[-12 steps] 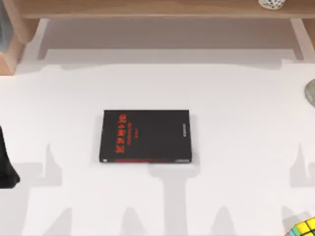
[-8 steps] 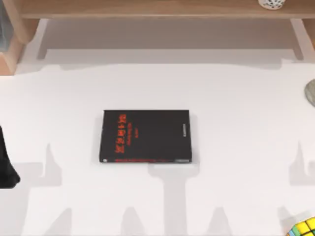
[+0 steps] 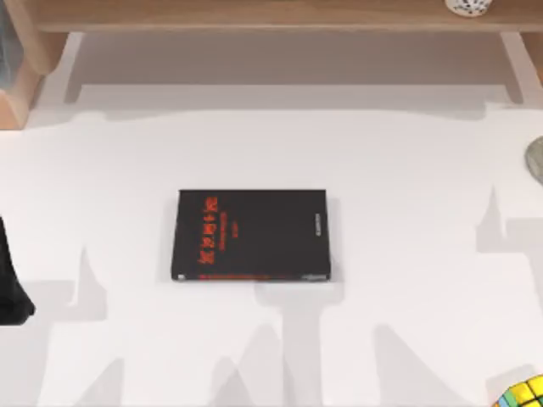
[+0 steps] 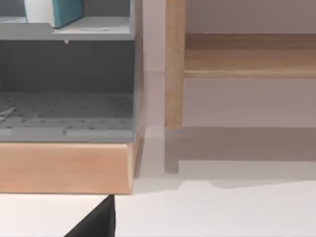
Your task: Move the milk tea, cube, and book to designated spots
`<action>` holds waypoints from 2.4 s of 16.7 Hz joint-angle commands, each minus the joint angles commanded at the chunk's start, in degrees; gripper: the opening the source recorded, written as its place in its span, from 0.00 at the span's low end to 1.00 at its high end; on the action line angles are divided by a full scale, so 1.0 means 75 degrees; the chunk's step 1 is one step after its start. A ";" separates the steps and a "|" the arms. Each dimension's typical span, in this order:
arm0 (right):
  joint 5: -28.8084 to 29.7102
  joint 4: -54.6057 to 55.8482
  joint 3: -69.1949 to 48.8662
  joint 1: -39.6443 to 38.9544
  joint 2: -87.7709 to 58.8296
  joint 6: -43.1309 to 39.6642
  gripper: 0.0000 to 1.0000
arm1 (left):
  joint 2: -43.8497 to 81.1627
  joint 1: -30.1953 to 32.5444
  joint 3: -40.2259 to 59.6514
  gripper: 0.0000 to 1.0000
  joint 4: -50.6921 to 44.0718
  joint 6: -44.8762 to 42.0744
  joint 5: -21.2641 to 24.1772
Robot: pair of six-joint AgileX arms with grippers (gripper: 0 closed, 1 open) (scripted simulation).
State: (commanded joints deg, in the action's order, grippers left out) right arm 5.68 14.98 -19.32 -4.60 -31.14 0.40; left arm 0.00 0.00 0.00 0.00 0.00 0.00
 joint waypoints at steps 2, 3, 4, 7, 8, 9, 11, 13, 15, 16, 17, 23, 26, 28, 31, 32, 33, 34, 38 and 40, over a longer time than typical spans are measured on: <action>0.0241 0.0624 -0.0812 -0.0203 -0.1455 0.0004 1.00 | 0.0000 0.0000 0.0000 1.00 0.0000 0.0000 0.0000; 0.0363 0.0940 -0.1223 -0.0307 -0.2208 0.0004 1.00 | 0.0000 0.0000 0.0000 1.00 0.0000 0.0000 0.0000; 0.0483 0.1254 -0.1633 -0.0412 -0.2967 0.0004 1.00 | 0.0000 0.0000 0.0000 1.00 0.0000 0.0000 0.0000; 0.0828 0.2164 -0.2820 -0.0722 -0.5196 -0.0002 1.00 | 0.0000 0.0000 0.0000 1.00 0.0000 0.0000 0.0000; 0.0934 0.2448 -0.3190 -0.0820 -0.5895 -0.0004 1.00 | 0.0000 0.0000 0.0000 1.00 0.0000 0.0000 0.0000; 0.1033 0.2718 -0.3541 -0.0913 -0.6559 -0.0007 1.00 | 0.0000 0.0000 0.0000 1.00 0.0000 0.0000 0.0000; 0.1209 0.3203 -0.4172 -0.1083 -0.7744 -0.0014 1.00 | 0.0000 0.0000 0.0000 1.00 0.0000 0.0000 0.0000; 0.1347 0.3596 -0.4682 -0.1220 -0.8684 -0.0020 1.00 | 0.0000 0.0000 0.0000 1.00 0.0000 0.0000 0.0000; 0.1441 0.3873 -0.5040 -0.1316 -0.9317 -0.0025 1.00 | 0.0000 0.0000 0.0000 1.00 0.0000 0.0000 0.0000; 0.1471 0.3961 -0.5153 -0.1347 -0.9511 -0.0027 1.00 | 0.0000 0.0000 0.0000 1.00 0.0000 0.0000 0.0000; 0.1488 0.4012 -0.5218 -0.1365 -0.9622 -0.0028 1.00 | 0.0000 0.0000 0.0000 1.00 0.0000 0.0000 0.0000; 0.1476 0.4005 -0.5222 -0.1328 -0.9652 -0.0027 1.00 | 0.0000 0.0000 0.0000 1.00 0.0000 0.0000 0.0000; 0.1403 0.3881 -0.5754 -0.1278 -1.0038 -0.0028 1.00 | 0.0000 0.0000 0.0000 1.00 0.0000 0.0000 0.0000; 0.1344 0.3717 -0.6375 -0.1208 -1.0483 -0.0031 1.00 | 0.0000 0.0000 0.0000 1.00 0.0000 0.0000 0.0000; 0.1237 0.3419 -0.7362 -0.1103 -1.1156 -0.0035 1.00 | 0.0000 0.0000 0.0000 1.00 0.0000 0.0000 0.0000; 0.1198 0.3325 -0.7648 -0.1068 -1.1345 -0.0037 1.00 | 0.0000 0.0000 0.0000 1.00 0.0000 0.0000 0.0000; 0.1163 0.3249 -0.7873 -0.1031 -1.1496 -0.0038 1.00 | 0.0000 0.0000 0.0000 1.00 0.0000 0.0000 0.0000; 0.1136 0.3198 -0.8019 -0.0994 -1.1597 -0.0038 1.00 | 0.0000 0.0000 0.0000 1.00 0.0000 0.0000 0.0000; 0.1122 0.3175 -0.8087 -0.0970 -1.1645 -0.0038 1.00 | 0.0000 0.0000 0.0000 1.00 0.0000 0.0000 0.0000; 0.1122 0.3175 -0.8087 -0.0970 -1.1645 -0.0038 0.85 | 0.0000 0.0000 0.0000 1.00 0.0000 0.0000 0.0000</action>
State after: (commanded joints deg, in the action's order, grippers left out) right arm 14.10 38.79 -79.97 -11.87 -118.48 0.11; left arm 0.00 0.00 0.00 0.00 0.00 0.00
